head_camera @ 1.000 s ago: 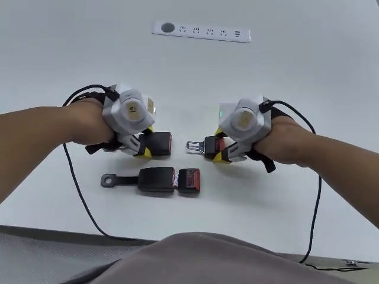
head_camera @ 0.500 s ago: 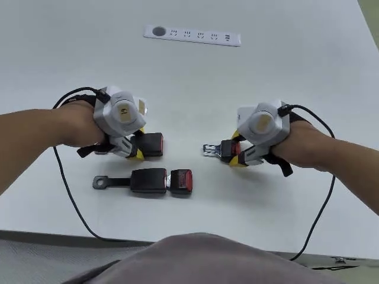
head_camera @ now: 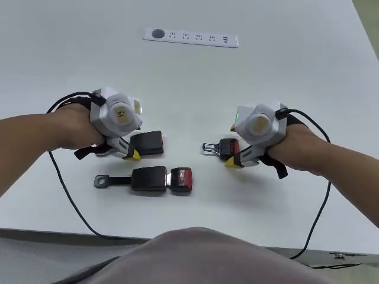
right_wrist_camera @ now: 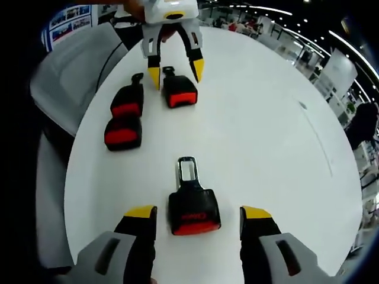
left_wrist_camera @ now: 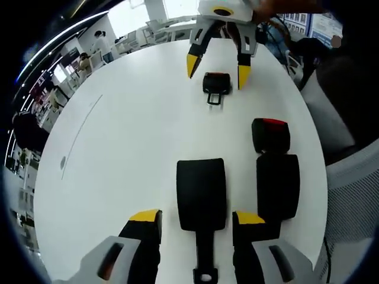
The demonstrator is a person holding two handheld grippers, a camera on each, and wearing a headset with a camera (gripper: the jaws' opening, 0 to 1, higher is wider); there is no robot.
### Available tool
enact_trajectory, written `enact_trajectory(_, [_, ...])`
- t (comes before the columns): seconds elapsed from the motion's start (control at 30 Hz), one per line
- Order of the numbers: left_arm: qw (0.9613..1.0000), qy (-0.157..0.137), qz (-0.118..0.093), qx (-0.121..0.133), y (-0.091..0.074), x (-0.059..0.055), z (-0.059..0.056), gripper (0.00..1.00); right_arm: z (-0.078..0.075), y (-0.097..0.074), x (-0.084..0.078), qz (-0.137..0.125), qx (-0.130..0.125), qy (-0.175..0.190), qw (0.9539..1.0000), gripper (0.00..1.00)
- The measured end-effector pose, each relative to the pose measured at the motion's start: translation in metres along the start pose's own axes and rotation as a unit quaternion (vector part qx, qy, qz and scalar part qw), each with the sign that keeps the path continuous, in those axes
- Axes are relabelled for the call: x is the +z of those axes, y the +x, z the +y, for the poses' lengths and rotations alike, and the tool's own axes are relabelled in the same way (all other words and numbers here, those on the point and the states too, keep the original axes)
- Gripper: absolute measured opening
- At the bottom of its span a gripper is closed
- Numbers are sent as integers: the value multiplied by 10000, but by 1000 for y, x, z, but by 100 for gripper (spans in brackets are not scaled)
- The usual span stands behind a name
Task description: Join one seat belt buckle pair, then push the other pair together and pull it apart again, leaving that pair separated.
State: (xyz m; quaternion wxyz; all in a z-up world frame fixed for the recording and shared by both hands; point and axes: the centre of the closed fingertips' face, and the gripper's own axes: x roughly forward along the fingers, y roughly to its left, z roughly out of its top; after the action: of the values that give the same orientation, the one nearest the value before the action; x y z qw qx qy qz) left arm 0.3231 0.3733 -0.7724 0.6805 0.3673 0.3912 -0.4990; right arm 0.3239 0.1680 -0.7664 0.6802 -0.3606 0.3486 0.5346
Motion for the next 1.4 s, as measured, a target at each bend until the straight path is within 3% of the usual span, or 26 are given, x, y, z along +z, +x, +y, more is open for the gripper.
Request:
enact_trajectory(0.1, [9985,-297,-302,348,-17,8,9,56,1,-7,4,-181,-123,213,9995,58])
enact_trajectory(0.17, [9967,-534,-468,401,-29,11,6,61,7,-16,5,-245,-217,292,9990,59])
enact_trajectory(0.27, [9958,-540,-562,487,-43,11,-4,65,21,-26,7,-396,-305,480,9976,59])
enact_trajectory(0.3, [9945,-515,-576,704,-48,6,-2,68,26,-28,6,-390,-329,487,9975,59])
enact_trajectory(0.4, [9906,-879,-688,788,-54,-10,-7,74,36,-35,2,-367,-556,460,9967,63])
enact_trajectory(0.57, [9863,-1191,-768,844,-73,-27,-30,80,55,-43,-1,-602,-612,956,9917,65])
enact_trajectory(0.7, [9749,-1770,-1015,891,-85,-45,-48,84,59,-51,-3,-742,-743,1137,9879,66])
enact_trajectory(0.8, [9724,-1892,-997,933,-93,-55,-58,88,63,-60,-3,-810,-834,1263,9851,68])
enact_trajectory(0.87, [9666,-2114,-1116,919,-98,-51,-67,91,66,-66,0,-887,-884,1317,9834,72])
enact_trajectory(0.9, [9656,-2160,-1142,884,-100,-52,-71,92,67,-68,0,-916,-907,1328,9827,73])
enact_trajectory(0.97, [9636,-2256,-1165,842,-100,-58,-76,97,68,-69,-1,-966,-1008,1425,9799,83])
enact_trajectory(1.03, [9598,-2386,-1227,820,-102,-59,-82,100,68,-69,0,-1051,-1075,1706,9738,92])
enact_trajectory(1.2, [9551,-2538,-1241,891,-108,-60,-88,100,76,-77,12,-1230,-1130,1889,9677,99])
enact_trajectory(1.27, [9530,-2605,-1219,951,-111,-64,-87,100,74,-79,11,-1254,-1242,2082,9620,100])
enact_trajectory(1.33, [9507,-2676,-1220,985,-113,-68,-85,100,78,-78,12,-1279,-1141,2180,9608,100])
enact_trajectory(1.37, [9496,-2701,-1230,1009,-114,-65,-84,100,81,-78,13,-1312,-1081,2326,9576,100])
enact_trajectory(1.4, [9491,-2712,-1235,1024,-115,-64,-84,100,82,-79,14,-1311,-1071,2316,9580,100])
